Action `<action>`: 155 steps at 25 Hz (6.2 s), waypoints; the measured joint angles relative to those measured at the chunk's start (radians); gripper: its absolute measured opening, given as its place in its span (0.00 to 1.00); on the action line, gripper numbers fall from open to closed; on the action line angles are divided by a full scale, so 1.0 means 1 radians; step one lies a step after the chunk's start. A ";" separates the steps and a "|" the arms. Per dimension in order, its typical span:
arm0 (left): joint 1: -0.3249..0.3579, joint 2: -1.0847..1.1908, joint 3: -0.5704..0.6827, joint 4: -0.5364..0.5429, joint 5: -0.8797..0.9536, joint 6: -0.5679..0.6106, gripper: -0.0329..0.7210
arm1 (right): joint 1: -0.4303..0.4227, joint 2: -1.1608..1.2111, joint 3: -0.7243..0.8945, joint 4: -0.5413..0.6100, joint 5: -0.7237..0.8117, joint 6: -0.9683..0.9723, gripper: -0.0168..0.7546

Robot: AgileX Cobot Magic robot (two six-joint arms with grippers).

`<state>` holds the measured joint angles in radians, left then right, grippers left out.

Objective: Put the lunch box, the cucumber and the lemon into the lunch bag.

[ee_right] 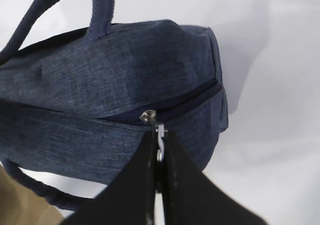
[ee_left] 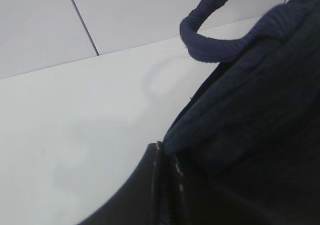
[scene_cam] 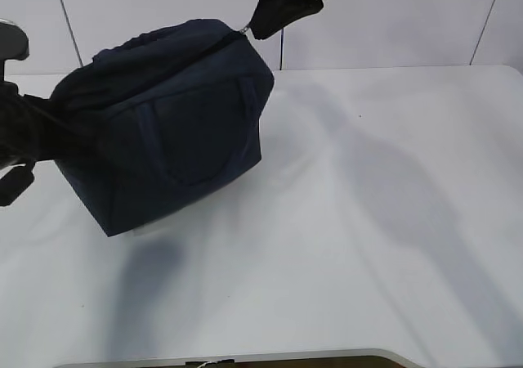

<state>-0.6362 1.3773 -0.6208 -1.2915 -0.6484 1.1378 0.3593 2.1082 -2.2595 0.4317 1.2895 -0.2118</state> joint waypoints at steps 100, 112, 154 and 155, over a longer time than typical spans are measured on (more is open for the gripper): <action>0.116 0.002 0.001 0.304 0.540 0.000 0.01 | -0.111 -0.375 0.663 0.141 -0.059 0.527 0.03; 0.116 0.002 0.001 0.304 0.540 0.000 0.01 | -0.175 -0.362 0.663 0.127 -0.051 0.507 0.03; 0.116 0.002 0.001 0.259 0.511 0.000 0.01 | -0.189 -0.161 0.527 -0.087 -0.045 0.351 0.03; 0.116 0.002 0.001 0.259 0.511 0.000 0.01 | -0.189 -0.155 0.525 -0.088 -0.047 0.346 0.03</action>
<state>-0.5201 1.3791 -0.6199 -1.0322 -0.1377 1.1378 0.1705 1.9527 -1.7341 0.3434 1.2426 0.1341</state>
